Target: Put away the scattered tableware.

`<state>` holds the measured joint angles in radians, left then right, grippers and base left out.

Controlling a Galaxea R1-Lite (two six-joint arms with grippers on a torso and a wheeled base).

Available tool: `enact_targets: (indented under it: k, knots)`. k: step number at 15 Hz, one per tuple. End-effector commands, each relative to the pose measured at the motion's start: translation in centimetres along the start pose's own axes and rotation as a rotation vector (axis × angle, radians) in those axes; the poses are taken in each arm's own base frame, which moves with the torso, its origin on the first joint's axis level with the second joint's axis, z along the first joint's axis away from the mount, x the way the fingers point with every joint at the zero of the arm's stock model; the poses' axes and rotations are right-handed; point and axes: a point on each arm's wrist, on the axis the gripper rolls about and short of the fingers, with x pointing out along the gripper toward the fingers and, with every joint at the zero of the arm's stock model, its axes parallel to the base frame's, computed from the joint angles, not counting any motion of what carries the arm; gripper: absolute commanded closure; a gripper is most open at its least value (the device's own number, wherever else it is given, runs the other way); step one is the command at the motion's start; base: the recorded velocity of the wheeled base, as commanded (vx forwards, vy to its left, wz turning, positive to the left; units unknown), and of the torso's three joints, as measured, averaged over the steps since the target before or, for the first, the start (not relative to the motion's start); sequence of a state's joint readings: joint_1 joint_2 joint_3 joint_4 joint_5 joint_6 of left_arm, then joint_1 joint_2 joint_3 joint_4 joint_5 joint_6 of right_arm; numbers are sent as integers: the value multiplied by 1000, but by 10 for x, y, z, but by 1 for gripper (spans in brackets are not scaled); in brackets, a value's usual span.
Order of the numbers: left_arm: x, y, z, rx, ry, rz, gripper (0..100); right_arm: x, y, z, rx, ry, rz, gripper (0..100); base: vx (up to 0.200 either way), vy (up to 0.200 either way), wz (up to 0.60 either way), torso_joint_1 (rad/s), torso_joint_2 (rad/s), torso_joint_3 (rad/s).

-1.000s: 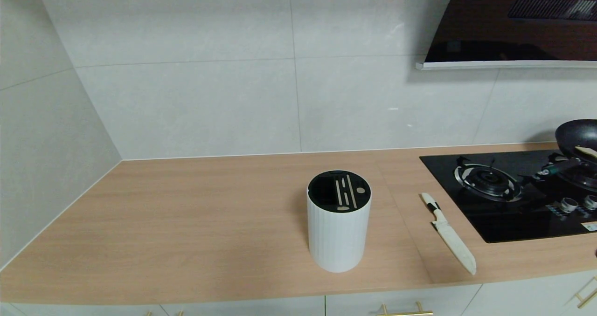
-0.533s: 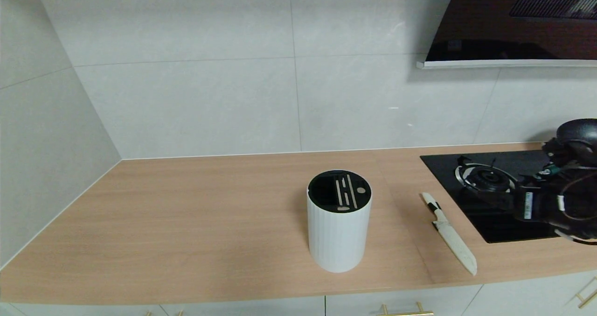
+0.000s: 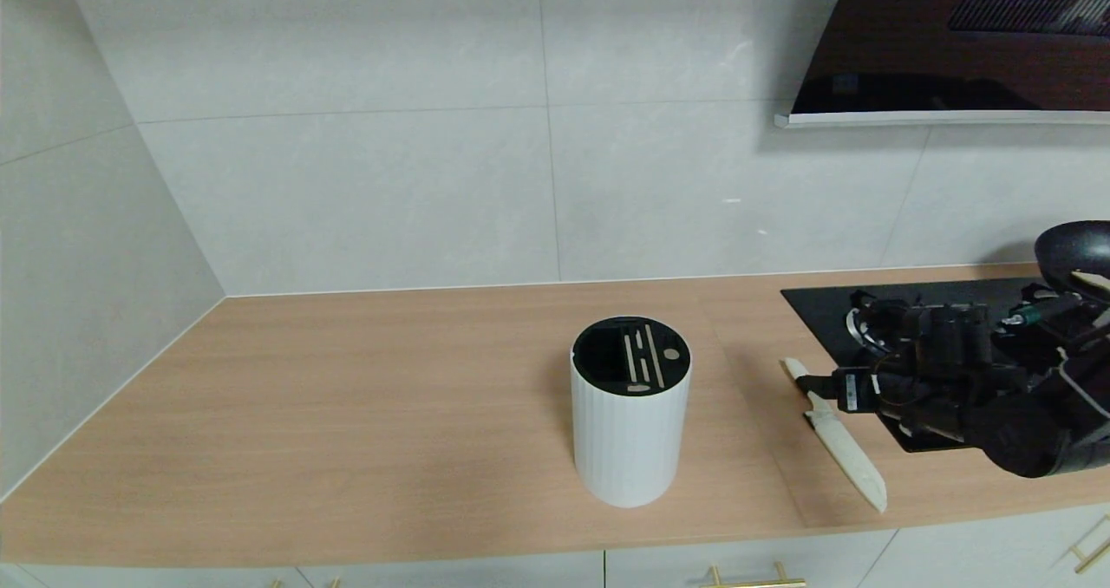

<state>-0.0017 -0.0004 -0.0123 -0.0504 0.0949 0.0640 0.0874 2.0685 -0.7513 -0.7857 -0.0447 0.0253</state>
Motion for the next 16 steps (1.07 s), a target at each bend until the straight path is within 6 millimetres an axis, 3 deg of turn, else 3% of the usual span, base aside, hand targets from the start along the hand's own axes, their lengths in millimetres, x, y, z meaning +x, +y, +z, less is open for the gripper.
enact_targets:
  k: [1, 8, 16]
  knots:
    - [0, 0, 0, -1, -1, 0, 0, 29, 2, -28, -11, 83, -2, 0, 0, 0, 0, 0, 0, 0]
    - [0, 0, 0, -1, 0, 0, 0, 55, 1, -50, -25, 147, -21, 0, 0, 0, 0, 0, 0, 0]
    - [0, 0, 0, -1, 0, 0, 0, 70, -7, -56, -18, 125, -50, 0, 0, 0, 0, 0, 0, 0]
